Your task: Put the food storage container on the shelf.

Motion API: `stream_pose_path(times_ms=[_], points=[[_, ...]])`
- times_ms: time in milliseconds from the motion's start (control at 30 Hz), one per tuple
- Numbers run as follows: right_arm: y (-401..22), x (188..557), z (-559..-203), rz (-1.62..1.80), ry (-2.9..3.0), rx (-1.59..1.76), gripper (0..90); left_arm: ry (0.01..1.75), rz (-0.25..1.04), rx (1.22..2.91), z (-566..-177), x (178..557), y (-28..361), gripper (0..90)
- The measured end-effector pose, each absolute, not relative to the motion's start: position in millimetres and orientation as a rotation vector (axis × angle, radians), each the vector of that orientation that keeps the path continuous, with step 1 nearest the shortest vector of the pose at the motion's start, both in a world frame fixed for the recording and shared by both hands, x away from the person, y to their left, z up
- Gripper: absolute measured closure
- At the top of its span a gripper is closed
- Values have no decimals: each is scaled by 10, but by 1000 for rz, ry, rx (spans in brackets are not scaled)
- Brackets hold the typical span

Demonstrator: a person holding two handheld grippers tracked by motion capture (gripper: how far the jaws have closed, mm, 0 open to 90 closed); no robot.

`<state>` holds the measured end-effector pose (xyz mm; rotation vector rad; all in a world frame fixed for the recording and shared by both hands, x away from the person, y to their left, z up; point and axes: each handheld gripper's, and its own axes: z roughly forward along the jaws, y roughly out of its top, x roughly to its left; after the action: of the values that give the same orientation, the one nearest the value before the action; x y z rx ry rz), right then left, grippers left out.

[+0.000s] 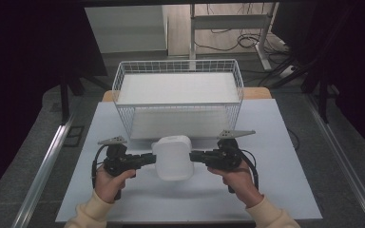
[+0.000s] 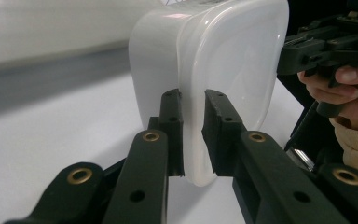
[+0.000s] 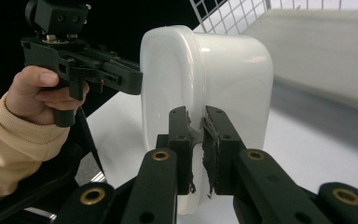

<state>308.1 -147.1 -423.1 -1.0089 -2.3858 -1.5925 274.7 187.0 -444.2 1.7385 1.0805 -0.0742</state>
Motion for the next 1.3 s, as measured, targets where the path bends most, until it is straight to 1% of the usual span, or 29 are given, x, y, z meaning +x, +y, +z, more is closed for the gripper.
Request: stream_pose_path(times_ms=[667, 967, 1300], points=[[-1509, 3275, -3784, -1701, -2435, -977, 814, 1008, 28, 1753, -3945, 3010, 1815, 781], [-1508, 3368, -3626, -1733, -2451, -956, 813, 995, 26, 1740, -3801, 3110, 1833, 782], [-1481, 3452, -3470, -1753, -2461, -942, 813, 983, 62, 1740, -3623, 3181, 1850, 782]])
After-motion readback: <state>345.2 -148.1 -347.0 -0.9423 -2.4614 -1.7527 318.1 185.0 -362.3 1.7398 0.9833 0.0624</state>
